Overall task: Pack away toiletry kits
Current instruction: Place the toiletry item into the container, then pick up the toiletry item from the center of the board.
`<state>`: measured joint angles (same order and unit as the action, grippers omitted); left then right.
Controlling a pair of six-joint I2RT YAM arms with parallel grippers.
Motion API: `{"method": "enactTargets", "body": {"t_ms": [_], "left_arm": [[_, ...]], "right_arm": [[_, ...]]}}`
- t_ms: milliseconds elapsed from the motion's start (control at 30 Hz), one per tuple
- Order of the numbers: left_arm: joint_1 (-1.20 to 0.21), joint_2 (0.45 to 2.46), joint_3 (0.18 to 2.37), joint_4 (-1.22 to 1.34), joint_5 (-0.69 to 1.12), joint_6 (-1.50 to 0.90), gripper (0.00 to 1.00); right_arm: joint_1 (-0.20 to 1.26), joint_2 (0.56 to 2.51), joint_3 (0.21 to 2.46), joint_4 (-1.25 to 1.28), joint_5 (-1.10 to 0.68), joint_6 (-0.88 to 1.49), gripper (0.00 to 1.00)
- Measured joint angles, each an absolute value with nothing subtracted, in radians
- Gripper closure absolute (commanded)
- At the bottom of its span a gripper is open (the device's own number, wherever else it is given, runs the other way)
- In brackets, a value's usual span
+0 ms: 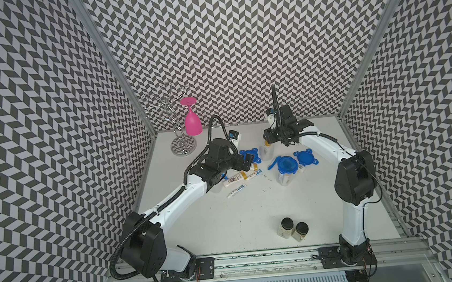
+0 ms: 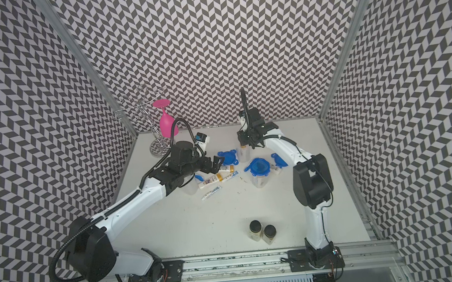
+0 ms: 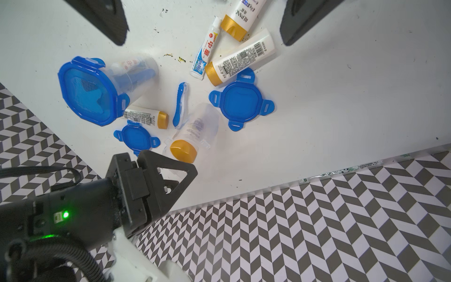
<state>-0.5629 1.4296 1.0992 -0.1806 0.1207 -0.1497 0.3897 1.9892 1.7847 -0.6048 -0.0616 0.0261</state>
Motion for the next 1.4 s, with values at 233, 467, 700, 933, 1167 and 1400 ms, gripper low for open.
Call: {"method": "enactTargets", "body": {"t_ms": [233, 467, 700, 933, 1167, 1400], "left_arm": [[-0.560, 1.430, 1.100, -0.181, 0.126, -0.151, 0.00], [-0.553, 1.420, 1.100, -0.180, 0.146, -0.152, 0.00], [-0.543, 1.397, 1.090, -0.182, 0.163, -0.151, 0.01], [-0.497, 1.354, 1.067, -0.181, 0.190, -0.157, 0.01], [-0.453, 1.350, 1.060, -0.180, 0.223, -0.177, 0.01], [-0.414, 1.350, 1.053, -0.170, 0.265, -0.198, 0.01]], "right_arm": [[0.368, 1.917, 1.785, -0.650, -0.050, 0.056, 0.30], [0.149, 1.644, 1.522, -0.641, -0.108, 0.141, 0.29], [0.043, 1.702, 1.325, -0.664, -0.223, 0.165, 0.28], [0.052, 1.811, 1.271, -0.653, -0.279, 0.142, 0.28], [0.117, 1.888, 1.308, -0.642, -0.267, 0.102, 0.27], [0.142, 1.935, 1.308, -0.642, -0.204, 0.070, 0.29]]}}
